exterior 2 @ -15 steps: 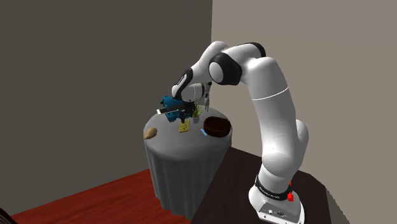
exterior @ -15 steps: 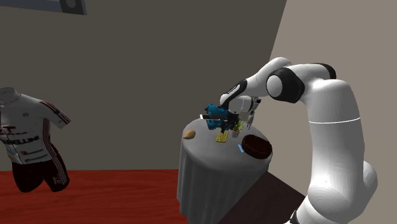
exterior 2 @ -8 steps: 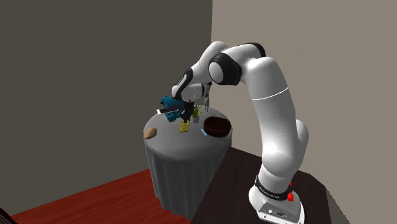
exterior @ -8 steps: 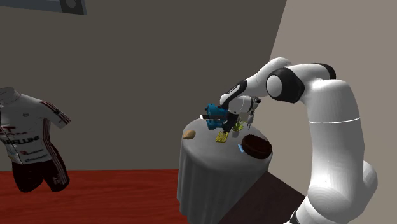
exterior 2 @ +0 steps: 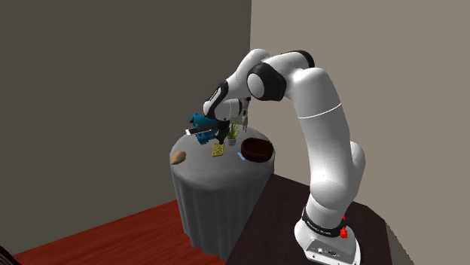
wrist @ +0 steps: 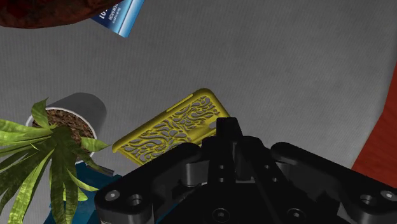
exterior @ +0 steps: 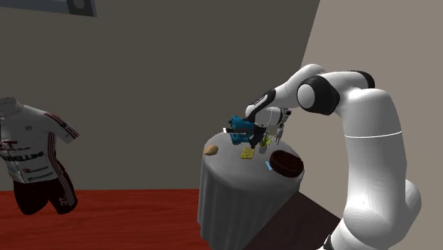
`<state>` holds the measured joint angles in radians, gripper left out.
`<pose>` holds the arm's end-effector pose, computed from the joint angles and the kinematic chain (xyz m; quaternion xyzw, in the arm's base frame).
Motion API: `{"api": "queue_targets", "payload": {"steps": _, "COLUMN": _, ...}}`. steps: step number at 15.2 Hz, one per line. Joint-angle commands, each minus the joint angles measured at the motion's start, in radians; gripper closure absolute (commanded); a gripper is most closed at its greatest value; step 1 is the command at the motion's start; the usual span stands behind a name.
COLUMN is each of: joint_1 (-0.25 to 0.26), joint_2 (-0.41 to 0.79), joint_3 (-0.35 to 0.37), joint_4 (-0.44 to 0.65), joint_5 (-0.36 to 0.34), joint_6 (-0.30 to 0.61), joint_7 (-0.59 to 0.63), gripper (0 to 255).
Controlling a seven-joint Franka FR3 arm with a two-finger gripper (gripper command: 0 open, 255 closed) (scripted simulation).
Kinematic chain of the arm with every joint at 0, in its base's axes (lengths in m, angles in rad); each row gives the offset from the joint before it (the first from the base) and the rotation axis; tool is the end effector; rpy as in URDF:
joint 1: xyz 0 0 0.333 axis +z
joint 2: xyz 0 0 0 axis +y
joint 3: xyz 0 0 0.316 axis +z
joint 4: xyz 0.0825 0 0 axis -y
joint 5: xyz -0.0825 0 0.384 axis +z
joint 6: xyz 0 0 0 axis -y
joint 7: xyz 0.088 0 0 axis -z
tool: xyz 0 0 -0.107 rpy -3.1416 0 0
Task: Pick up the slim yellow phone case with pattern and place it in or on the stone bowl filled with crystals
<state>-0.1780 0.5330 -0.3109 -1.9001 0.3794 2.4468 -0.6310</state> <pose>0.5666 -0.2891 0.2342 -0.9973 0.0500 -0.0480 0.0252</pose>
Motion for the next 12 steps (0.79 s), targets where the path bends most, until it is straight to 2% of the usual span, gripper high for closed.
{"api": "queue_targets", "payload": {"steps": 1, "joint_1": 0.0, "joint_2": 0.0, "joint_3": 0.0, "joint_4": 0.0, "joint_5": 0.0, "joint_6": 0.0, "joint_7": 0.0, "gripper": 0}}
{"api": "queue_targets", "payload": {"steps": 4, "joint_1": -0.123, "joint_2": 0.072, "joint_3": 0.058, "joint_4": 0.041, "joint_5": 0.285, "joint_6": 0.042, "joint_7": 0.144, "gripper": 0}}
{"api": "queue_targets", "payload": {"steps": 8, "joint_1": -0.279, "joint_2": 0.142, "joint_3": 0.174, "joint_4": 0.03, "joint_5": 0.688, "joint_6": 0.168, "joint_7": 0.261, "gripper": 0}}
{"api": "queue_targets", "payload": {"steps": 12, "joint_1": -0.281, "joint_2": 0.195, "joint_3": 0.192, "joint_4": 0.071, "joint_5": 0.706, "joint_6": 0.186, "joint_7": 0.253, "gripper": 0}}
